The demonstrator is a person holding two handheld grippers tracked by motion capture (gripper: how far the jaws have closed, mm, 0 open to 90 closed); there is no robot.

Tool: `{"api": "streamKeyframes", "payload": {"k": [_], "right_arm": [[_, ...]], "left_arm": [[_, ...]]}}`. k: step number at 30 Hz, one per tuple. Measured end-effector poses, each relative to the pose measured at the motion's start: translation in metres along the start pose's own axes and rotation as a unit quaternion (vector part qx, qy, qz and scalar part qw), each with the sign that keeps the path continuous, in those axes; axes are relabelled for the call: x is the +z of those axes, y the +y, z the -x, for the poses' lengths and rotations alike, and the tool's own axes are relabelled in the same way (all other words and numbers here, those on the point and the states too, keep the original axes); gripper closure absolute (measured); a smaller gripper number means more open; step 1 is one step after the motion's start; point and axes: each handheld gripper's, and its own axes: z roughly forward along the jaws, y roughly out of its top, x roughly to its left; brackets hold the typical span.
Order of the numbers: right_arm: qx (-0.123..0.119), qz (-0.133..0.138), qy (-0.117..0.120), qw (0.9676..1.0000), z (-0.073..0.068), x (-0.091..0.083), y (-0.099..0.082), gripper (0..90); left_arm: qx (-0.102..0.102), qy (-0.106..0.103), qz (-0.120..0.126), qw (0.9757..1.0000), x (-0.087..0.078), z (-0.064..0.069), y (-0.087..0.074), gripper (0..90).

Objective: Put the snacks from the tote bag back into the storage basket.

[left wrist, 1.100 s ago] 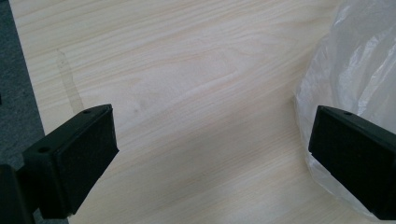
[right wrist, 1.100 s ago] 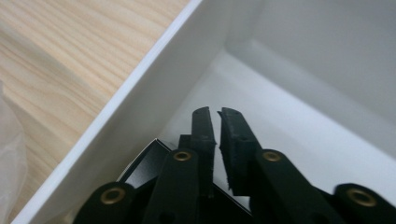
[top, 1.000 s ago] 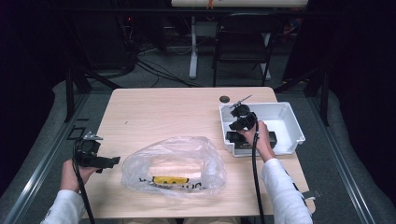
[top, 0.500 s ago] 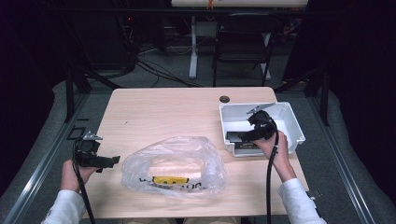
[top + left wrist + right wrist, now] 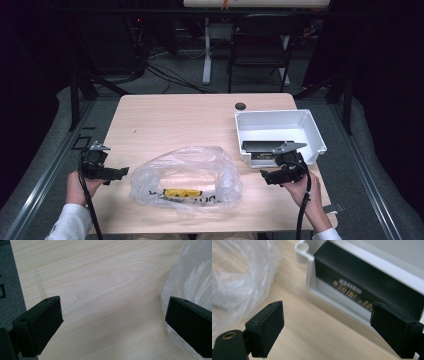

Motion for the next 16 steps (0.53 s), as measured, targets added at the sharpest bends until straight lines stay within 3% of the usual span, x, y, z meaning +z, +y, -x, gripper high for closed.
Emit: {"api": "streamKeyframes", "payload": {"k": [5, 11, 16], "right_arm": [[-0.002, -0.009, -0.001, 1.0000, -0.007, 0.003, -0.027, 10.7], [0.031, -0.009, 0.010, 0.9994, -0.002, 0.004, -0.053, 9.4], [0.037, -0.014, 0.009, 0.9992, -0.001, 0.009, -0.064, 5.6]], "left_arm": [[-0.001, 0.003, 0.002, 1.0000, 0.001, 0.000, -0.001, 0.9], [0.001, 0.008, 0.000, 1.0000, 0.003, 0.001, 0.000, 0.9], [0.002, 0.012, 0.002, 0.9999, 0.003, 0.001, 0.001, 0.8]]}}
